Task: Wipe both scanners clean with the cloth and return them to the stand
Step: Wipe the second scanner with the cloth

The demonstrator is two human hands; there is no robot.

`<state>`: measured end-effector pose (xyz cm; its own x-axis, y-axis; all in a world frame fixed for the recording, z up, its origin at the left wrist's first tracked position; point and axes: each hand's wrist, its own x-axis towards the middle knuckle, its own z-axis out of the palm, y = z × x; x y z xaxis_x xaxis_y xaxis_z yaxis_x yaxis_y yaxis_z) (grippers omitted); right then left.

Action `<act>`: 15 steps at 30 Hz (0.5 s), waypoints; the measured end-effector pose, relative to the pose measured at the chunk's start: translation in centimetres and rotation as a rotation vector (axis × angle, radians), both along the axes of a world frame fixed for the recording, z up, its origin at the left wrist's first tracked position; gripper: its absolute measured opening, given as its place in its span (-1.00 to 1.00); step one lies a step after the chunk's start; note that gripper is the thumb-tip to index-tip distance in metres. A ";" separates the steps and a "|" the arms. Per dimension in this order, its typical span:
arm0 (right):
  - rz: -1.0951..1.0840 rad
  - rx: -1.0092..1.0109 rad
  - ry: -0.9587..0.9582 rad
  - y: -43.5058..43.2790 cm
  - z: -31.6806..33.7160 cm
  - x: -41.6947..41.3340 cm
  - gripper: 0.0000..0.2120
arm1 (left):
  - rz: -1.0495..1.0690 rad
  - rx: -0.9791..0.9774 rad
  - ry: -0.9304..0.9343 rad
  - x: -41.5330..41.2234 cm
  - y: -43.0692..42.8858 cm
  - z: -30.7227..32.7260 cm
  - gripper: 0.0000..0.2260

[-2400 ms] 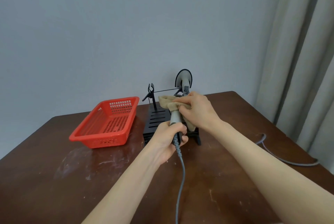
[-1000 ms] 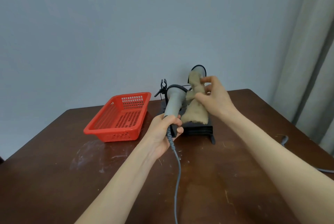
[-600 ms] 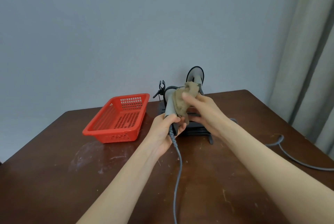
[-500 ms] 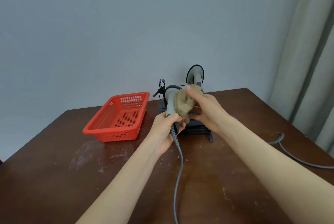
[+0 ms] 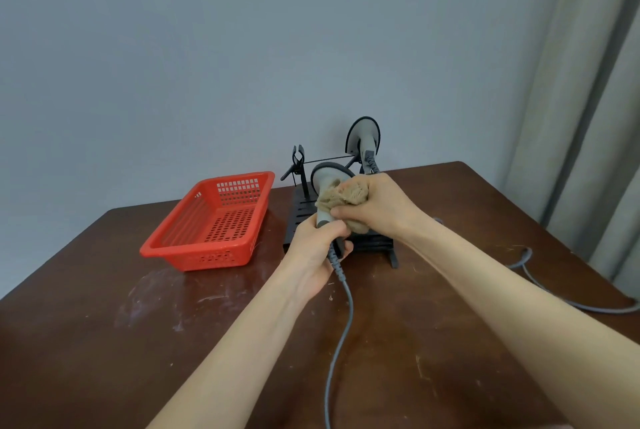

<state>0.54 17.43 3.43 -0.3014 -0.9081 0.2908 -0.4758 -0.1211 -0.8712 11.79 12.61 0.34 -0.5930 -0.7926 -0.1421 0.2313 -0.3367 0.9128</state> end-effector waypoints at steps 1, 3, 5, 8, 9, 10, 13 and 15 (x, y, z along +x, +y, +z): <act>-0.033 -0.017 0.005 -0.3 0.0 -0.3 -0.77 | -0.016 0.022 0.019 -0.1 0.1 0.0 -0.79; -0.143 -0.047 0.023 -1.0 0.0 -0.9 -0.86 | -0.043 0.076 0.073 -0.2 0.4 0.1 -0.77; -0.201 -0.053 0.022 -1.4 -0.2 -1.2 -0.78 | -0.052 0.125 0.117 -0.2 0.5 0.2 -0.74; -0.040 -0.028 -0.028 -0.7 -0.4 -1.1 -0.89 | -0.069 0.134 0.142 0.3 0.4 0.5 -0.77; 0.049 -0.005 -0.040 -0.3 -0.4 -0.8 -0.93 | -0.074 0.117 0.132 0.5 0.2 0.5 -0.78; 0.119 0.011 -0.029 0.2 -0.3 -0.6 -0.95 | -0.078 0.097 0.116 0.6 0.1 0.6 -0.78; 0.101 0.022 0.074 -0.2 0.0 -0.7 -0.86 | -0.089 0.039 0.067 0.8 0.0 0.6 -0.77; -0.073 0.007 0.145 -1.0 0.2 -1.1 -0.75 | -0.084 -0.009 0.037 0.9 0.1 0.5 -0.77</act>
<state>-0.51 16.46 3.58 -0.3219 -0.8875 0.3298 -0.6039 -0.0758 -0.7934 12.69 12.75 0.89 -0.6620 -0.7412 -0.1116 0.2367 -0.3480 0.9071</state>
